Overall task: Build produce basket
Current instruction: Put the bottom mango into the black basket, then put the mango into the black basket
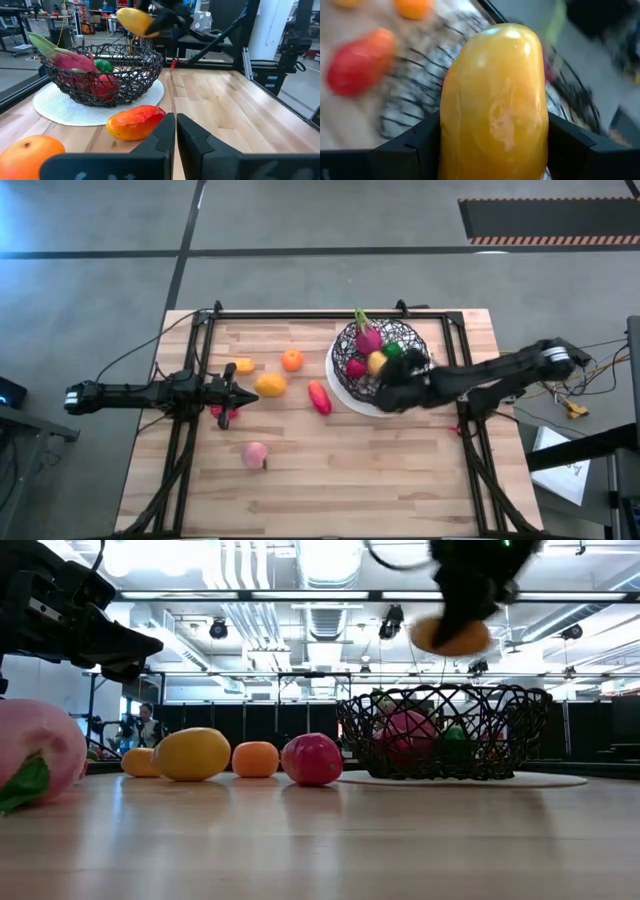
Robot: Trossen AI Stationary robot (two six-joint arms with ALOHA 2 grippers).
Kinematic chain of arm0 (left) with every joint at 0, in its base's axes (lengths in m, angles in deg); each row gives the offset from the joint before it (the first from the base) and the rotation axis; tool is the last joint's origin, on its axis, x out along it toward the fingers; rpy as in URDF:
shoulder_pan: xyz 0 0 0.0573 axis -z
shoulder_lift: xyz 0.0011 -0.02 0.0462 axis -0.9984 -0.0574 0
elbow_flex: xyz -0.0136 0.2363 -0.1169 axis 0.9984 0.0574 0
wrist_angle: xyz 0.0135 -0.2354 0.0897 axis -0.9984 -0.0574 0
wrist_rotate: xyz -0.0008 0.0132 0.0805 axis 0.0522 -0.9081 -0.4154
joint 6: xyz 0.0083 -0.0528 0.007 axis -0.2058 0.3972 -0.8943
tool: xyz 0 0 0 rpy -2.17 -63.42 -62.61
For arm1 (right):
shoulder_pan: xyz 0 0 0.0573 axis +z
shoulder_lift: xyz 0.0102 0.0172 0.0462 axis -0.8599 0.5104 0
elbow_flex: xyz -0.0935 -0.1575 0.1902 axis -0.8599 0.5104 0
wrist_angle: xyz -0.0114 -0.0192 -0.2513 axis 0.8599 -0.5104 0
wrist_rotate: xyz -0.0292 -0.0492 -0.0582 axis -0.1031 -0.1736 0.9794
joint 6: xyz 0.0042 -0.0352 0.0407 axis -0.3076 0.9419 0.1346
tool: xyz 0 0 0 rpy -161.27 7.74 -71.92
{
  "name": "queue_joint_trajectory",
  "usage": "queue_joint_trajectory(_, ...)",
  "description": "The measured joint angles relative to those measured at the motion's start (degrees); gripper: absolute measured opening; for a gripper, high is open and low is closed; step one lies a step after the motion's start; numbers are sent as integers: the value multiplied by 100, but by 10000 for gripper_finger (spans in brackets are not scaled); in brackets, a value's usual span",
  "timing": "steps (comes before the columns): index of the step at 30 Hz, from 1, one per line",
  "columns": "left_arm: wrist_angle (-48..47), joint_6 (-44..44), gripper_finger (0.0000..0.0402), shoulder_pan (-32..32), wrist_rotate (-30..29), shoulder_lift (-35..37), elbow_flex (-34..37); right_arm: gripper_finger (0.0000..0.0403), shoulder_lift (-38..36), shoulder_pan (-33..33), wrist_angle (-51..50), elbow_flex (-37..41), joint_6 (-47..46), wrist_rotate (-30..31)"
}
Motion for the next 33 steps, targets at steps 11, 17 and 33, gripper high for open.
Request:
queue_joint_trajectory(11, 1, 0, 1, 0, 0, 4, 0, 268, -1166, -862, 1357, 2045, -843, -975)
queue_joint_trajectory(17, 2, 0, 1, 0, 0, -2, 0, 293, -967, -987, 1402, 2186, -1210, -989)
queue_joint_trajectory(33, 0, 0, 1, 0, 1, 2, 0, 356, -268, -1014, 1954, 2179, -829, -1158)
